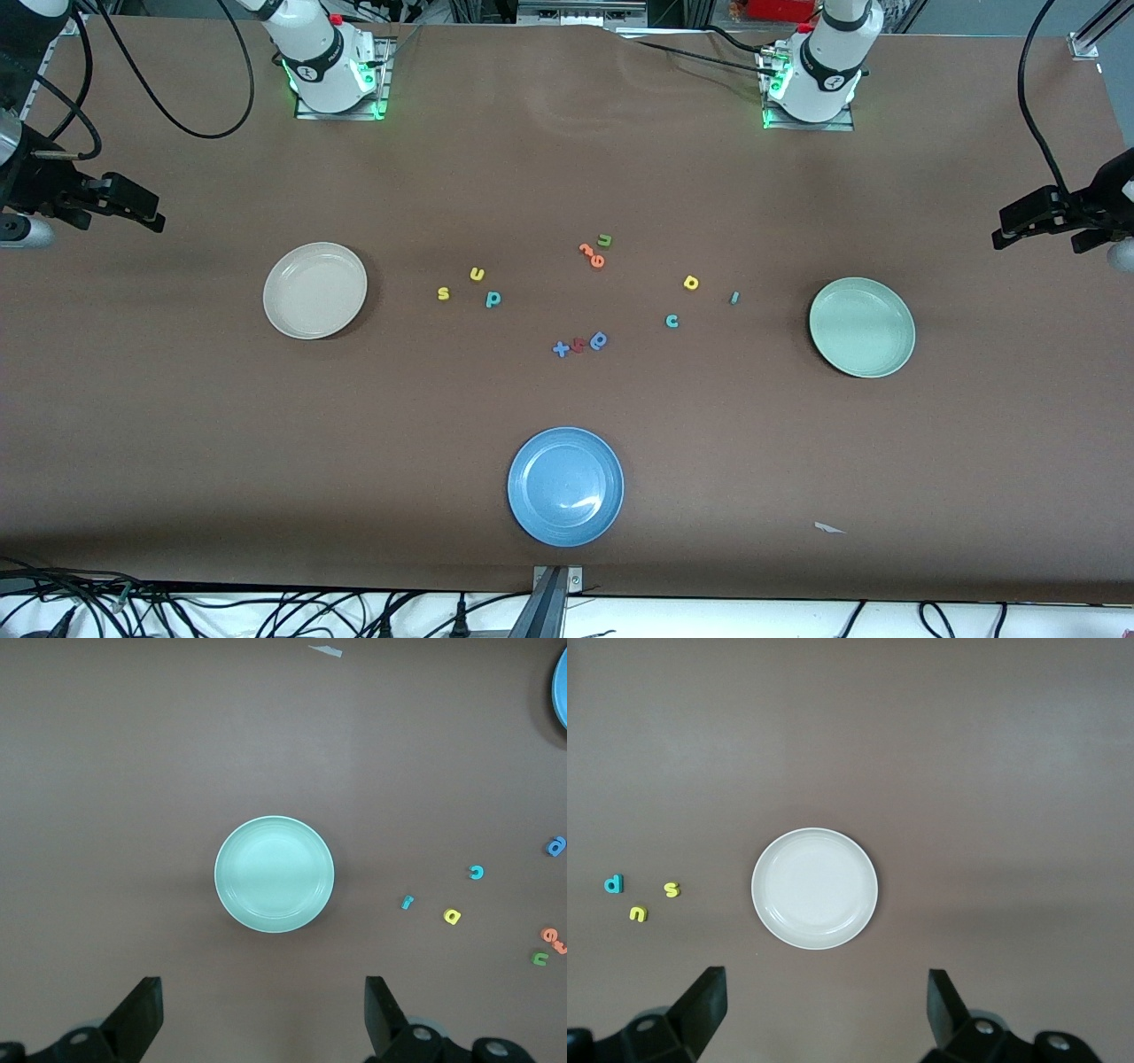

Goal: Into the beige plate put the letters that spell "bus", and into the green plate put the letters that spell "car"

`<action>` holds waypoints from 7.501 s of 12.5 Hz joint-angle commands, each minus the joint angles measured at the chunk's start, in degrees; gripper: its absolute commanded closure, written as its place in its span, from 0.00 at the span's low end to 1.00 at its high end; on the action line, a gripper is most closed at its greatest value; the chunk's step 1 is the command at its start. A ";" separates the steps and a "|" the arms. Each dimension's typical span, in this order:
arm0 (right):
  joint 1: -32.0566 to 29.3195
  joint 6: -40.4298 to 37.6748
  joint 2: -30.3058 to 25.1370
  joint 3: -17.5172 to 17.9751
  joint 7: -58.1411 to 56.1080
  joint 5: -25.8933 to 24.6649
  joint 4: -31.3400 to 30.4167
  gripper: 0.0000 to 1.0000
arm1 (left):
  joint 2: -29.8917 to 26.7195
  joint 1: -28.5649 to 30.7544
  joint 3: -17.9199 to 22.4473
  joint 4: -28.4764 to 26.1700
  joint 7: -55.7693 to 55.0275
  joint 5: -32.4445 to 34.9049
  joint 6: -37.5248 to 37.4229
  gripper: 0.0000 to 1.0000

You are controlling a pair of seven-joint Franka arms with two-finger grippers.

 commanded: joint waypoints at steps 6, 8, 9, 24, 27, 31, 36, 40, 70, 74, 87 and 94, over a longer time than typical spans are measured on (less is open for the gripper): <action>0.44 -0.72 -0.15 0.93 0.02 -0.24 0.50 0.00 | 1.10 -0.02 0.01 0.21 0.23 -0.62 -0.65 0.00; 0.44 -0.72 -0.15 0.93 0.02 -0.24 0.50 0.00 | 1.18 -0.11 0.01 0.12 0.23 -0.70 -0.65 0.00; 0.53 -0.72 -0.15 1.02 0.02 -0.24 0.50 0.00 | 1.27 -0.20 0.01 0.12 0.23 -0.70 -0.65 0.00; 0.79 -0.81 -0.24 1.29 -0.33 -0.42 0.50 0.00 | 1.71 -0.37 0.01 0.29 0.14 -0.70 -0.47 0.00; 0.62 -0.81 -0.24 1.02 -0.25 -0.42 0.50 0.00 | 1.80 -0.29 0.01 0.29 0.23 -0.70 -0.39 0.00; 0.70 -0.72 -0.15 0.76 0.10 -0.42 0.50 0.00 | 1.80 -0.64 0.01 0.38 0.23 -0.70 -0.39 0.00; 0.62 -0.72 -0.15 0.76 0.19 -0.33 0.50 0.00 | 1.71 -0.55 0.01 0.47 0.41 -0.62 -0.30 0.00; 0.70 -0.81 -0.15 0.84 0.37 -0.33 0.50 0.00 | 1.80 -0.55 0.01 0.38 0.41 -0.70 -0.30 0.00; 15.20 4.00 10.48 1.81 6.95 -0.15 -3.52 0.00 | 19.64 -13.12 -0.17 -4.25 -10.23 -12.91 11.89 0.00; 22.31 16.31 15.47 1.72 15.56 -1.12 -9.78 0.00 | 19.38 -17.59 -0.08 -18.31 -10.23 -12.31 26.03 0.03; 28.38 40.23 27.00 2.34 29.02 -0.86 -19.27 0.39 | 19.81 -21.64 -0.96 -36.80 -11.10 -9.41 47.78 0.37; 29.27 46.99 29.90 2.34 29.02 -0.86 -21.82 0.43 | 21.66 -22.35 -0.96 -36.80 -11.90 -9.41 47.87 0.54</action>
